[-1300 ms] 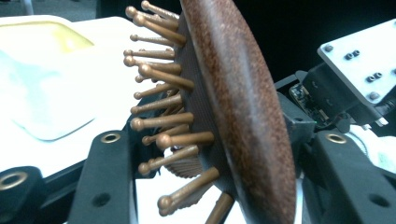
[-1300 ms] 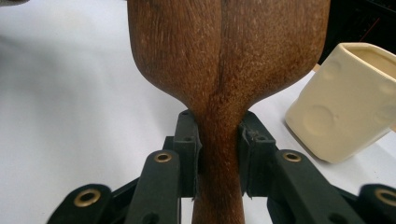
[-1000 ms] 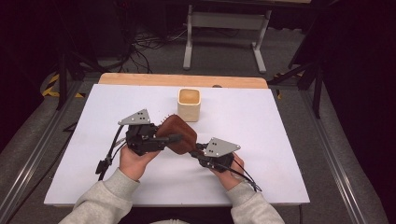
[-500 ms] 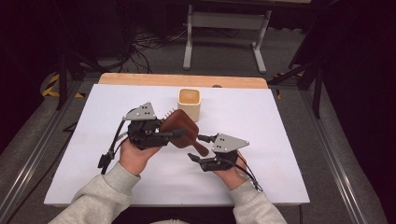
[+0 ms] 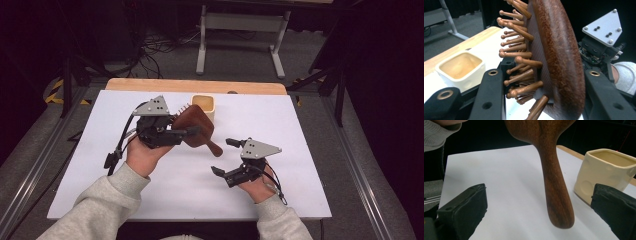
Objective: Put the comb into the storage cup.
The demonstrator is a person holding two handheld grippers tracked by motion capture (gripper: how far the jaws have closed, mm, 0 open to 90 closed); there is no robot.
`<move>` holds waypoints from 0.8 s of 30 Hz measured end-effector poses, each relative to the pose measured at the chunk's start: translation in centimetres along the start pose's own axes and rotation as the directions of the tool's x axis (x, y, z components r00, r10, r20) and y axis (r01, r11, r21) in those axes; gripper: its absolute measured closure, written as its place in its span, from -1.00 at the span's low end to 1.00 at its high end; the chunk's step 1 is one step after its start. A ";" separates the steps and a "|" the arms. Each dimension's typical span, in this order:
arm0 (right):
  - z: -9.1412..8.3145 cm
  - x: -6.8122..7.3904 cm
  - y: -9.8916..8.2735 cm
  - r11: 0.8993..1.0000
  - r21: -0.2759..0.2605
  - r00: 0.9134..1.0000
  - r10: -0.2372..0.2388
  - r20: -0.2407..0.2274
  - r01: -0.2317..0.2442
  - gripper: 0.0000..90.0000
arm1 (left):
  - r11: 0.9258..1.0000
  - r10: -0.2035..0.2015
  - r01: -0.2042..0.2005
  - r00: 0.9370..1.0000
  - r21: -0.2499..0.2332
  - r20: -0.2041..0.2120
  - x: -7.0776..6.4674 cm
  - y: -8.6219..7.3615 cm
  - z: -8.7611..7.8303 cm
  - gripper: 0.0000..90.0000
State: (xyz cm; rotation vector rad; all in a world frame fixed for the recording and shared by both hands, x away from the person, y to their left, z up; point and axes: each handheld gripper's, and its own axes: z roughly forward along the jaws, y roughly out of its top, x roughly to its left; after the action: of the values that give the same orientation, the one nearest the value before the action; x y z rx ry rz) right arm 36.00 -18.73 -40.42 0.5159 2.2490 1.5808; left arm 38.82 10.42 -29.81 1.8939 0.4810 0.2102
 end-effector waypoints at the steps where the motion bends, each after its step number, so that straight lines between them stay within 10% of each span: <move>1: -0.1 0.0 0.0 1.000 -0.002 1.000 0.002 0.004 -0.002 -0.98 | 1.000 0.003 -0.003 1.000 -0.001 -0.002 0.0 0.2 0.0 0.26; 24: -2.0 -0.5 -0.8 0.999 -0.021 0.999 0.027 0.027 -0.026 -0.98 | 0.999 0.027 -0.032 0.995 -0.045 -0.099 1.8 4.0 -0.7 0.26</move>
State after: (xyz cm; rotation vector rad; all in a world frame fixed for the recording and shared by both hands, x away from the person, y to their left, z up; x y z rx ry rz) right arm 35.40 -20.81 -40.48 0.5605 2.2122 1.5986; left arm 41.06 10.58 -26.01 1.8525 0.5109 0.3328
